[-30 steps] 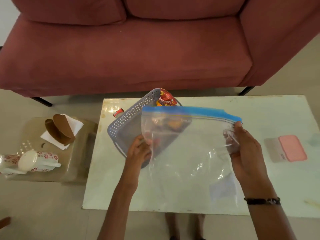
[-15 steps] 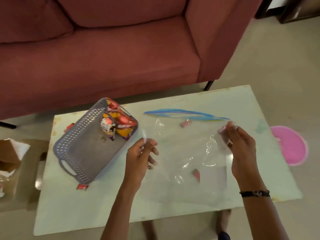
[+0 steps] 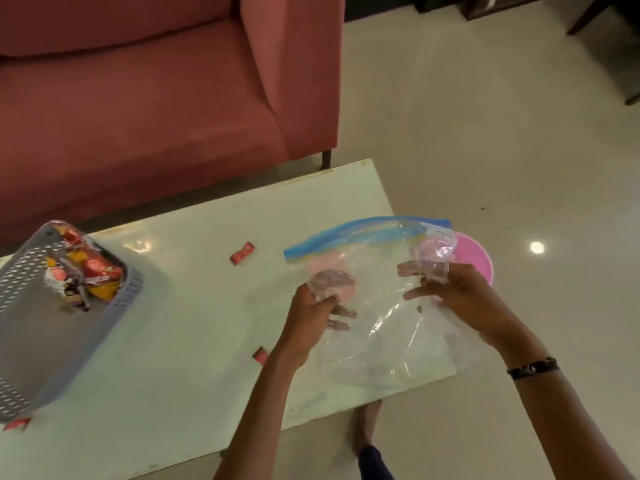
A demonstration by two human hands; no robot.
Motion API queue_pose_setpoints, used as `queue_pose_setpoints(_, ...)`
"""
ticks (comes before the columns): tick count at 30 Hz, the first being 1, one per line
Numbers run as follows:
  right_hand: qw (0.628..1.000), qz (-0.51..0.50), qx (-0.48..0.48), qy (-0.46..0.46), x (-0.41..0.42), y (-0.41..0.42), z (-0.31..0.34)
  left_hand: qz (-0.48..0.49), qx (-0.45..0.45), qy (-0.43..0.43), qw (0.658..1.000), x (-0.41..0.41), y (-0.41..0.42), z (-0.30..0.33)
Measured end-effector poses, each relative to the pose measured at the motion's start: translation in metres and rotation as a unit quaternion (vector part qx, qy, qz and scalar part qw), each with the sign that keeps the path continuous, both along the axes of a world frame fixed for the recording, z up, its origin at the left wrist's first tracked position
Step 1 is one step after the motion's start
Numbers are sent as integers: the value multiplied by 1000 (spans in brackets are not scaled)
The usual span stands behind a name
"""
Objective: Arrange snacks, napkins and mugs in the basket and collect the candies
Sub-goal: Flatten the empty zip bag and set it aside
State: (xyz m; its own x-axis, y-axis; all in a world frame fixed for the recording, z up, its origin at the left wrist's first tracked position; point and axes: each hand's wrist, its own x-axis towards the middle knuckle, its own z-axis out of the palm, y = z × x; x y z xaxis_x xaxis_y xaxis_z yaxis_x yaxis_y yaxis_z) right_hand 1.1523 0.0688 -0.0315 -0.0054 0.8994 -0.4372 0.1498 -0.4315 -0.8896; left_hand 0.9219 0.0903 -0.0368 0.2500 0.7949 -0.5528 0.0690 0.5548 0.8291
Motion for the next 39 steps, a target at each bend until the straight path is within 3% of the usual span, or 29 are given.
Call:
queue_pose_setpoints(2, 999, -36, -2, -29, 23, -3, -6, 6, -31, -8, 999, 29, -2, -13)
queue_pose_setpoints(5, 978, -168, 17, -119, 67, -3, -15, 20, -63, 5, 998, 60, -8, -31)
queue_pose_setpoints(9, 876, -282, 79, -384, 119, 2, -39, -20, -55, 47, 997, 78, -11, -49)
queue_pose_setpoints(11, 859, -305, 95, -400, 135, 5, -70, -36, -51, 50, 997, 87, -10, -55)
queue_pose_setpoints(15, 873, -304, 62, -376, 136, 6, -148, -65, -37, 44, 996, 106, -4, -65)
queue_pose_setpoints(18, 891, -235, 26, -387, 133, 4, -203, -92, -15, 48, 994, 117, 2, -77)
queue_pose_setpoints(21, 883, -64, 10, -465, 138, 4, -252, -111, 3, 52, 992, 121, 4, -92)
queue_pose_setpoints(27, 866, 202, -103, -445, 148, 25, -347, -112, 22, 40, 993, 124, 10, -124)
queue_pose_setpoints(34, 912, 203, -164, -318, 145, 46, -404, -119, 41, 31, 992, 134, 20, -168)
queue_pose_setpoints(39, 907, 183, -143, -352, 154, 51, -375, -118, 30, 33, 992, 129, 17, -168)
